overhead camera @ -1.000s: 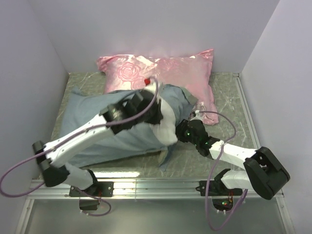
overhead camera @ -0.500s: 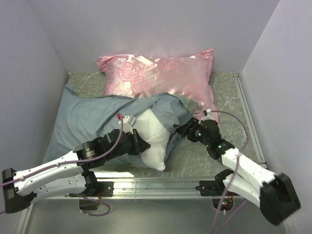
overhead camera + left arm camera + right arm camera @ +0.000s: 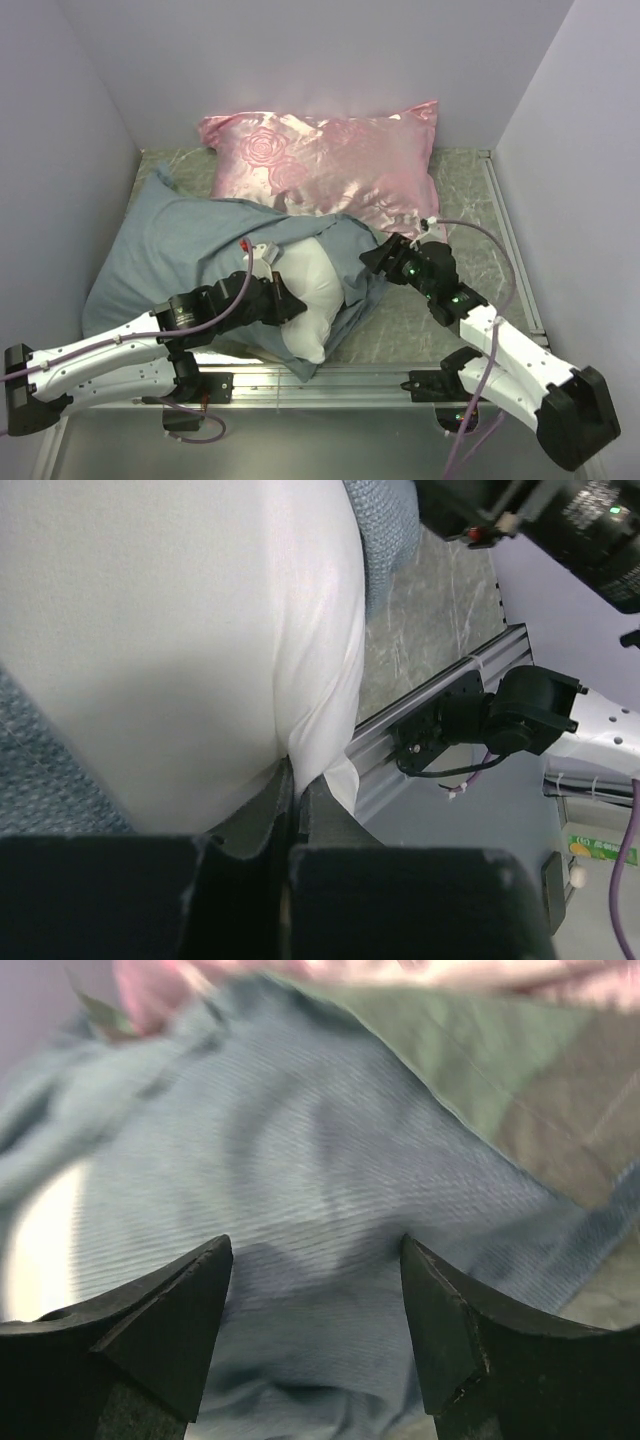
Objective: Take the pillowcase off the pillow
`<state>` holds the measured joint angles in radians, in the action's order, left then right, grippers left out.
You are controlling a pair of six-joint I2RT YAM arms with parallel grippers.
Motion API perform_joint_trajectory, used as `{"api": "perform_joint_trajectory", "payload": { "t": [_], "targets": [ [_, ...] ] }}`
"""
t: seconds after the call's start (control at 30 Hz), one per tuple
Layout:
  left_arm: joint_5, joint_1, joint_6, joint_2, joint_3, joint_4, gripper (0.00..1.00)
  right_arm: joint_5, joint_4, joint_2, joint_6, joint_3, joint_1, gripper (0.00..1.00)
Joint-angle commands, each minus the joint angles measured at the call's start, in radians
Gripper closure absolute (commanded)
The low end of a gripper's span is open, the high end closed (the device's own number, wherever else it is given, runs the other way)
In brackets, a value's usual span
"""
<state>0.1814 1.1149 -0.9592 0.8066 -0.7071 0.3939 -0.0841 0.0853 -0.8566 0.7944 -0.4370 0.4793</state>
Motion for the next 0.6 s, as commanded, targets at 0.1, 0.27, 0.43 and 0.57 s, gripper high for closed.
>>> {"api": "perform_joint_trajectory", "payload": {
  "t": [0.1,0.27,0.43,0.57],
  "targets": [
    [0.013,0.022,-0.007,-0.009,-0.031,-0.003,0.99,0.009,0.048,-0.102,0.037,-0.005,0.013,0.28],
    [0.001,0.036,-0.001,-0.021,-0.061,0.010,1.00,0.046,0.041,-0.148,0.069,-0.020,-0.011,0.76],
    [-0.049,0.052,0.030,-0.032,-0.130,0.043,0.99,0.073,-0.038,-0.212,0.063,-0.092,-0.128,1.00],
    [-0.083,0.085,0.051,-0.046,-0.192,0.091,0.99,0.032,-0.050,-0.240,0.057,-0.124,-0.295,1.00]
  ]
}}
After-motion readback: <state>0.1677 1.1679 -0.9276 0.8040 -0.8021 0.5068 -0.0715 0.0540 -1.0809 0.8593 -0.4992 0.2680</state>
